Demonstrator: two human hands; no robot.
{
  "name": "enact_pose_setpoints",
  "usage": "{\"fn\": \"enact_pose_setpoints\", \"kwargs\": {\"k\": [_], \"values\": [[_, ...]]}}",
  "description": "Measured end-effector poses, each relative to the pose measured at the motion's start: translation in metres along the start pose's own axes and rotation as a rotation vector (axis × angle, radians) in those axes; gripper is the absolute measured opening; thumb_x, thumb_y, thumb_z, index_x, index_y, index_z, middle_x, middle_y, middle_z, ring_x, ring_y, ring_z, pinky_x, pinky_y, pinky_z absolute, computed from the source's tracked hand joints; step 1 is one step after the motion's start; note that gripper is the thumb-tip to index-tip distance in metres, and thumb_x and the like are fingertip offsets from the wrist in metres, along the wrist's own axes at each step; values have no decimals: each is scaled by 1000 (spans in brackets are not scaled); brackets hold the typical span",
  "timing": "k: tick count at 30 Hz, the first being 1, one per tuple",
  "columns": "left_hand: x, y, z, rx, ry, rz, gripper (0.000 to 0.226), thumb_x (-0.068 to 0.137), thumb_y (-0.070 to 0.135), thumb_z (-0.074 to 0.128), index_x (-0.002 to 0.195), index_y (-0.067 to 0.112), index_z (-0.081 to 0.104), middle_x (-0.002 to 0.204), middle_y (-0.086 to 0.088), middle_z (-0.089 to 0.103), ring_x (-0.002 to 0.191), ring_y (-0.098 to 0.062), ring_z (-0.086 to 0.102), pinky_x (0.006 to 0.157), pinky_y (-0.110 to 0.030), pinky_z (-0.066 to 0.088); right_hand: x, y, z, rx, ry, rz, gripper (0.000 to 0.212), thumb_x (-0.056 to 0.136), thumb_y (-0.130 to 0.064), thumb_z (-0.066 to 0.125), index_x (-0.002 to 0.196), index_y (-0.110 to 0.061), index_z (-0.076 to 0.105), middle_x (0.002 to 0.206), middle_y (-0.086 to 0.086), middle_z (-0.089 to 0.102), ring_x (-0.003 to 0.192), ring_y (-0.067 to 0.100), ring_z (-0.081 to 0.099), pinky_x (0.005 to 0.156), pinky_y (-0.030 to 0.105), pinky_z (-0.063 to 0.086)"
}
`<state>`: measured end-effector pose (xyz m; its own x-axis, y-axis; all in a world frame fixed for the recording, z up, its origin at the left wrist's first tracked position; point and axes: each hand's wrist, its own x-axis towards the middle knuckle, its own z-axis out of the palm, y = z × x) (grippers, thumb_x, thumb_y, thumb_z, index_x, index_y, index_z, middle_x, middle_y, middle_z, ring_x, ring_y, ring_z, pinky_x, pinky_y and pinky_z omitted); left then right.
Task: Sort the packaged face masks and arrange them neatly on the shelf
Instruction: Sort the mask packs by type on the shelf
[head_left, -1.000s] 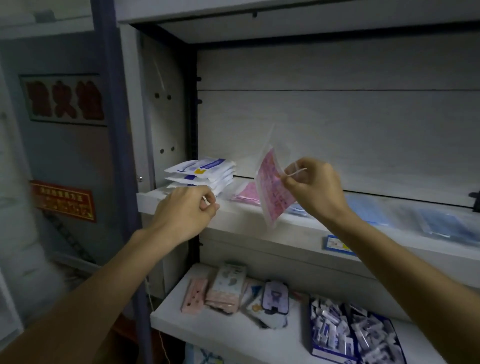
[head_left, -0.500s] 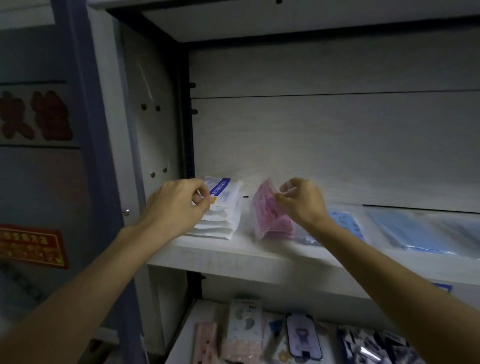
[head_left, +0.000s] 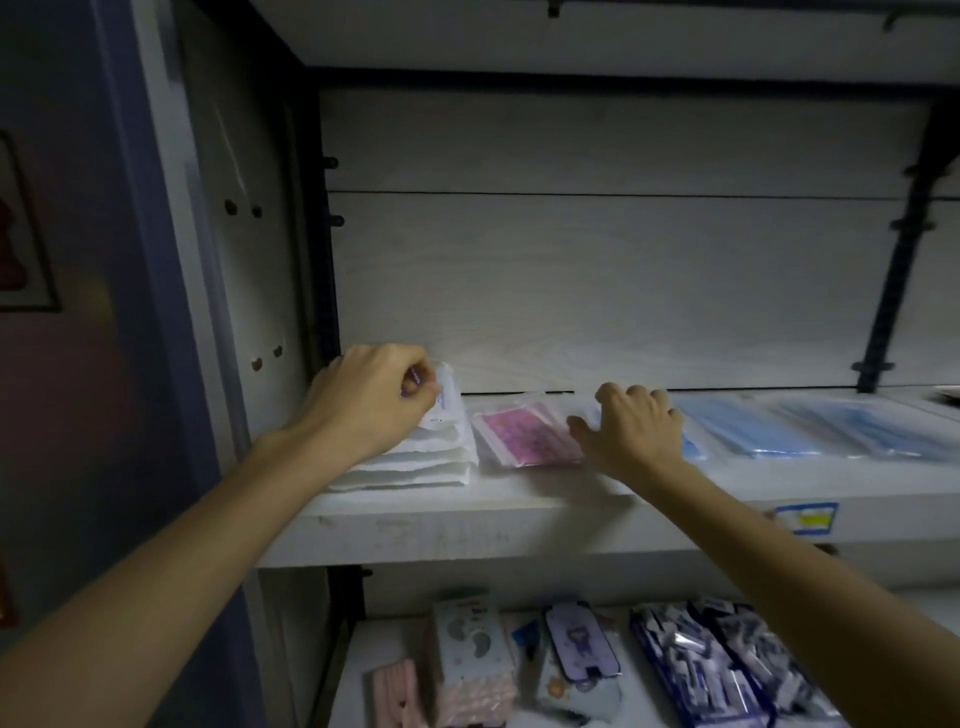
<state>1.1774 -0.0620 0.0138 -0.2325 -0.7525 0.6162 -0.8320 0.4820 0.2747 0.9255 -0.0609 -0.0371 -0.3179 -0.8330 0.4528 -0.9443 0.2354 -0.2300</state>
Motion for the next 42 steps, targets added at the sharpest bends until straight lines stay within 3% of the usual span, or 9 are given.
{"fn": "enact_pose_setpoints", "kwargs": {"k": [4, 15, 18, 21, 24, 30, 35, 42], "values": [[-2, 21, 8, -43, -45, 125, 10, 86, 34, 61, 86, 26, 67, 77, 11, 63, 75, -14, 57, 71, -27, 46, -37, 14, -20, 85, 84, 4, 42, 94, -43, 53, 125, -14, 55, 121, 12, 60, 111, 31, 52, 92, 39, 44], [-24, 146, 63, -257, -208, 395, 10, 87, 33, 61, 87, 26, 67, 83, 8, 66, 79, -17, 61, 72, -31, 50, -120, 123, -100, 14, 212, 153, 28, 94, -30, 56, 116, -15, 64, 110, 5, 68, 101, 25, 60, 78, 29, 42], [-29, 182, 74, -257, -226, 412, 10, 87, 36, 61, 86, 28, 66, 82, 8, 66, 79, -17, 61, 71, -30, 50, -136, 159, -118, 1, 219, 191, 26, 95, -27, 56, 115, -14, 64, 108, 5, 68, 96, 21, 61, 72, 25, 41], [-33, 222, 83, -271, -236, 435, 11, 88, 35, 60, 87, 27, 67, 82, 8, 65, 79, -16, 62, 70, -29, 48, -148, 203, -135, -1, 230, 212, 22, 94, -28, 57, 110, -15, 65, 106, 6, 69, 92, 23, 65, 81, 35, 53], [-41, 271, 94, -297, -260, 452, 11, 89, 34, 60, 85, 26, 65, 82, 7, 65, 80, -16, 61, 71, -30, 50, -158, 249, -156, -20, 221, 212, 21, 95, -27, 56, 109, -14, 64, 103, 7, 69, 92, 24, 65, 84, 42, 54], [-63, 376, 126, -338, -295, 512, 15, 89, 37, 59, 90, 24, 67, 90, 5, 68, 84, -16, 60, 76, -38, 54, -179, 351, -199, -60, 194, 186, 16, 95, -23, 56, 102, -12, 64, 95, 6, 69, 83, 23, 65, 76, 39, 56], [-84, 454, 156, -387, -325, 548, 14, 91, 36, 57, 92, 24, 65, 90, 5, 67, 82, -13, 61, 75, -34, 53, -189, 423, -219, -63, 203, 156, 18, 95, -21, 58, 108, -11, 65, 98, 6, 70, 77, 14, 58, 70, 24, 47], [-86, 532, 200, -392, -379, 589, 17, 91, 38, 57, 96, 24, 65, 96, 4, 66, 87, -16, 61, 79, -38, 54, -181, 499, -223, -46, 217, 144, 19, 94, -22, 57, 108, -13, 66, 93, 2, 71, 72, 12, 59, 68, 26, 52]]}}
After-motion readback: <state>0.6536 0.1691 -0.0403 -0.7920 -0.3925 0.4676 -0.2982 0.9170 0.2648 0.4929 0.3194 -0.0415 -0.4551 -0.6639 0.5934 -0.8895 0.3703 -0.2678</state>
